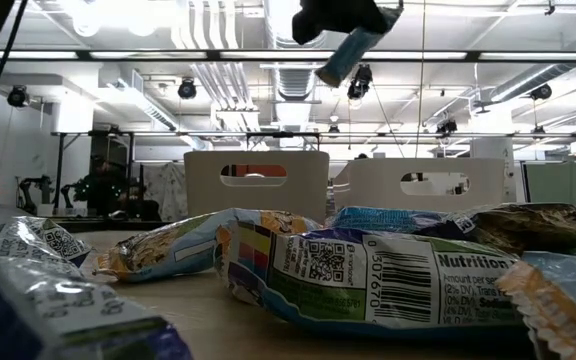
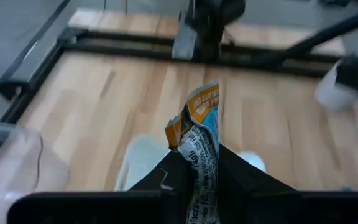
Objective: Pick and place Granola Bars by type
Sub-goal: Put the orange granola bar into the white bin
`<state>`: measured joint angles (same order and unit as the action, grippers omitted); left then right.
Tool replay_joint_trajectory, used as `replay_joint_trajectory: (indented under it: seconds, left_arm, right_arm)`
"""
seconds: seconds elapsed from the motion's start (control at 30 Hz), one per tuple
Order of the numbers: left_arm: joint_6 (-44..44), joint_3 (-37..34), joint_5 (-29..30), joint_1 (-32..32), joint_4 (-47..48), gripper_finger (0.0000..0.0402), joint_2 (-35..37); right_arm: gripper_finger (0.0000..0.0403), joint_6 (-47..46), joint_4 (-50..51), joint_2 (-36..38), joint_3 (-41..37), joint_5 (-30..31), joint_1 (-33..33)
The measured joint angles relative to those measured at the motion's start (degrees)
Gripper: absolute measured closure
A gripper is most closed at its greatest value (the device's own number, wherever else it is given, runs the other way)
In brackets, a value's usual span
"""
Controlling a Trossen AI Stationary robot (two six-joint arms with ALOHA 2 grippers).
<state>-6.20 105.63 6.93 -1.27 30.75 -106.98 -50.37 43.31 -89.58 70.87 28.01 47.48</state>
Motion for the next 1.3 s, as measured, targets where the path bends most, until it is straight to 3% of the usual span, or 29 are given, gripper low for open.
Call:
replay_joint_trajectory:
  seconds: [0.17,0.6,0.83,1.1,1.3]
  left_arm:
    - [0.5,-2.6,-5.5,3.3,-8.0,0.0364,0.0]
    - [-1.9,-18.9,-9.4,5.9,-31.4,0.0364,0.0]
    - [-16.0,-26.0,-10.7,5.9,-37.8,0.0364,0.0]
    - [-27.8,-26.2,-10.9,5.9,-38.5,0.0364,0.0]
    - [-49.3,-26.2,-10.9,6.0,-38.4,0.0364,0.0]
  right_arm:
    - [0.0394,0.0,0.0,0.0,0.0,0.0,0.0]
    - [0.0394,0.0,0.0,0.1,0.0,0.5,0.0]
    - [0.0394,0.0,0.0,0.1,0.0,0.5,-0.1]
    - [0.0394,0.0,0.0,0.1,0.0,0.6,-0.1]
    - [0.0394,0.0,0.0,0.1,0.0,0.6,-0.1]
